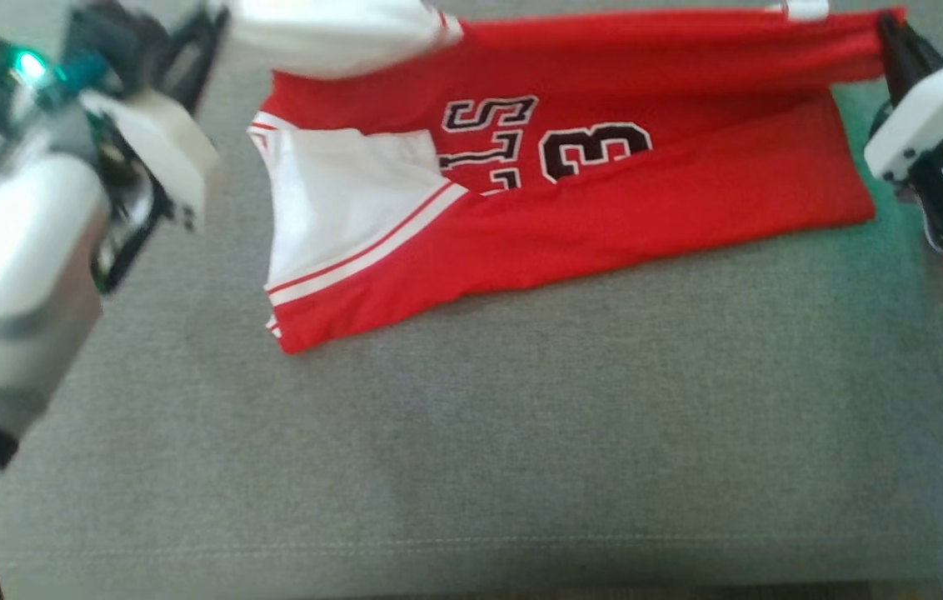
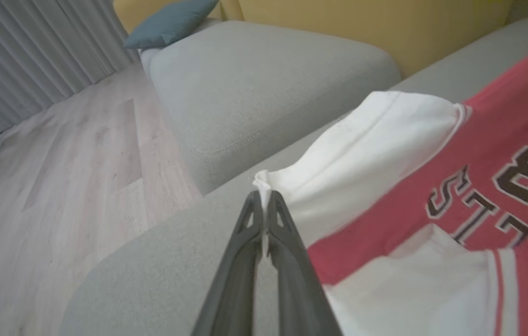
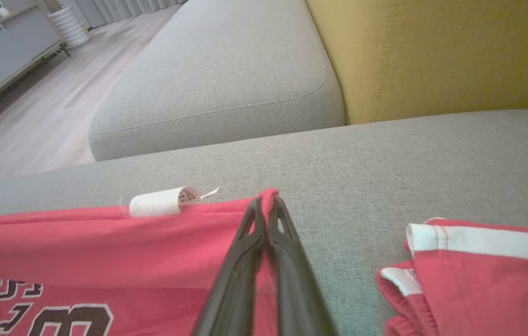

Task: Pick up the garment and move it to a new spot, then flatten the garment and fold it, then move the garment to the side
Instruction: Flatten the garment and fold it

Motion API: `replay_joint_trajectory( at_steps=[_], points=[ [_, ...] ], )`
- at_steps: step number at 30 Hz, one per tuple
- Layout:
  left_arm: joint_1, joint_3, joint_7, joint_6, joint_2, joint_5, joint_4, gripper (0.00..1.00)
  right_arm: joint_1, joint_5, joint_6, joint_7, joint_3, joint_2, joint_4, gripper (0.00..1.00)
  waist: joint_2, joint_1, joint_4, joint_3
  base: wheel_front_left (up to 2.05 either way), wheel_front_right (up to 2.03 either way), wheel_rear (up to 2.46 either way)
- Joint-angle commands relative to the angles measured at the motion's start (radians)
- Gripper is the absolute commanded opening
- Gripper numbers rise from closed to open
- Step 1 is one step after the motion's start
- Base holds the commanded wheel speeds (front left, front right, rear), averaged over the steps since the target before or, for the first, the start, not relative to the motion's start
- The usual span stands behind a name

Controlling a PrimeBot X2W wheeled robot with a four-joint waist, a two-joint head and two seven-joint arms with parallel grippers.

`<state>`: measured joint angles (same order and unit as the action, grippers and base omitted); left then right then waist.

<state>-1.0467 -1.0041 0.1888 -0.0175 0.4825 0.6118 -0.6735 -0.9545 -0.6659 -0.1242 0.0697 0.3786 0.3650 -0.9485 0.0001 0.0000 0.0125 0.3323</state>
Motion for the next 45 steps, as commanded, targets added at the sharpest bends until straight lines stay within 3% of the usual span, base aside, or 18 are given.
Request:
replay_joint_trajectory(
  at_steps=[1,9,13,34,35,36,38,45],
  points=[
    [-0.016,0.031,-0.011,0.009,0.059,0.010,0.043,0.00,0.007,-0.006,-0.007,0.004,0.019,0.016,0.024,0.00,-0.0001,0.0000,0.019,-0.014,0.00,0.00,0.00],
    [0.132,-0.037,-0.150,0.061,0.149,0.016,0.374,0.00,0.020,-0.009,-0.007,0.034,0.086,0.085,-0.034,0.00,-0.0001,0.0000,0.079,-0.010,0.00,0.00,0.00],
    [0.168,-0.058,-0.189,0.086,0.170,0.013,0.473,0.00,0.024,-0.007,-0.007,0.068,0.121,0.109,-0.061,0.00,-0.0001,0.0000,0.085,-0.013,0.00,0.00,0.00],
    [0.270,-0.123,-0.346,0.160,0.232,0.041,0.637,0.00,0.081,-0.107,-0.007,0.272,0.255,0.144,-0.024,0.03,-0.0001,0.0000,0.041,-0.055,0.00,0.00,0.00],
    [0.273,-0.126,-0.347,0.161,0.230,0.041,0.630,0.05,0.082,-0.107,-0.007,0.278,0.262,0.146,-0.022,0.96,-0.0001,0.0000,0.041,-0.055,0.00,0.00,0.00],
    [0.274,-0.130,-0.349,0.162,0.229,0.039,0.621,0.28,0.082,-0.111,-0.007,0.281,0.262,0.147,-0.023,1.00,-0.0001,0.0000,0.040,-0.055,0.00,0.00,0.00],
    [0.275,-0.132,-0.342,0.169,0.220,0.033,0.604,1.00,0.081,-0.120,-0.007,0.288,0.260,0.145,-0.026,1.00,-0.0001,0.0000,0.038,-0.057,0.00,0.00,0.00],
    [0.284,-0.089,-0.248,0.247,0.178,0.024,0.501,1.00,0.065,-0.139,-0.007,0.236,0.240,0.132,-0.004,1.00,-0.0001,0.0000,0.029,-0.104,0.00,0.00,0.00]
  ],
)
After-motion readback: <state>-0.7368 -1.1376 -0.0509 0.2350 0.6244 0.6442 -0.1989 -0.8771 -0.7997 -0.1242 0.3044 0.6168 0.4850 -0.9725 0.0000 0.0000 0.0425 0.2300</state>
